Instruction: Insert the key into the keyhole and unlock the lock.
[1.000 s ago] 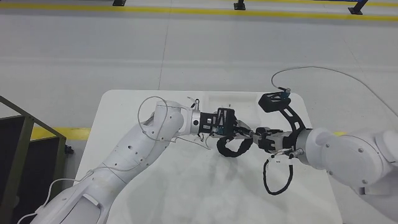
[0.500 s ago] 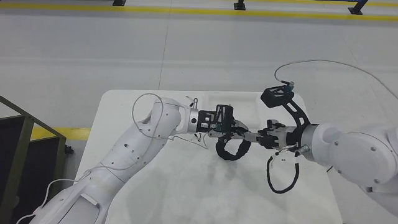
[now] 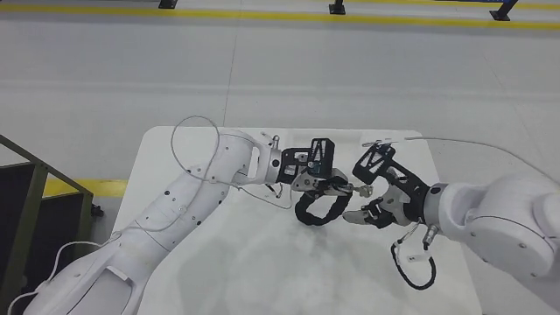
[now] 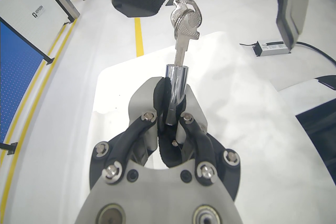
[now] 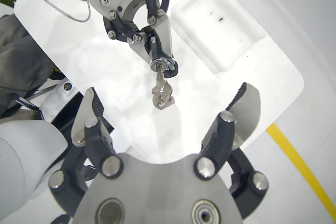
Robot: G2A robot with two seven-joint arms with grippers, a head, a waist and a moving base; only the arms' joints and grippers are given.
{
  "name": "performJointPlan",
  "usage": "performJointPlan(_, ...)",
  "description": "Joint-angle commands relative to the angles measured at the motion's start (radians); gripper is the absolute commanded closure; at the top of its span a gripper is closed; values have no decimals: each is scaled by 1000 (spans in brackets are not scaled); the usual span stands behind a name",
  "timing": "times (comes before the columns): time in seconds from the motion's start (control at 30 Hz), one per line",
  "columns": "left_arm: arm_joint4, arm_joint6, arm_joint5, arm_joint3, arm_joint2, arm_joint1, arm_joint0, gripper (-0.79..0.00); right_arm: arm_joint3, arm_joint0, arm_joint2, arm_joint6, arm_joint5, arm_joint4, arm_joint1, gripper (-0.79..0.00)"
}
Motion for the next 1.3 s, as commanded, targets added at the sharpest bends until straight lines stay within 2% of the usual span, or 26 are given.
performJointPlan(0.0, -71, -69, 0, -12, 22, 11, -23, 0, 0, -26, 7, -13, -43, -29, 3, -785)
performJointPlan(0.2, -261, -223, 0, -68, 75, 50, -75, 0, 0, -111, 69, -71, -136, -59, 14, -785)
performJointPlan(0.33, -351, -316, 0, -100, 95, 79, -101, 0, 0, -111, 69, -71, -136, -59, 14, -785)
performJointPlan(0.5, -435, -412, 0, -141, 75, 121, -130, 0, 0, -111, 69, -71, -136, -59, 14, -785)
performJointPlan(0.73, -513, -524, 0, -218, 62, 173, -125, 0, 3, -119, 67, -86, -143, -69, 12, -785)
performJointPlan(0.97, -601, -588, 0, -220, 85, 195, -128, 0, 0, -116, 96, -174, -279, -224, 8, -785)
performJointPlan(1.1, -630, -604, 0, -210, 99, 197, -137, 0, 0, -130, 100, -263, -437, -362, 8, -785)
performJointPlan(1.27, -642, -606, 0, -198, 112, 194, -149, 0, 0, -163, 101, -339, -515, -504, 5, -785)
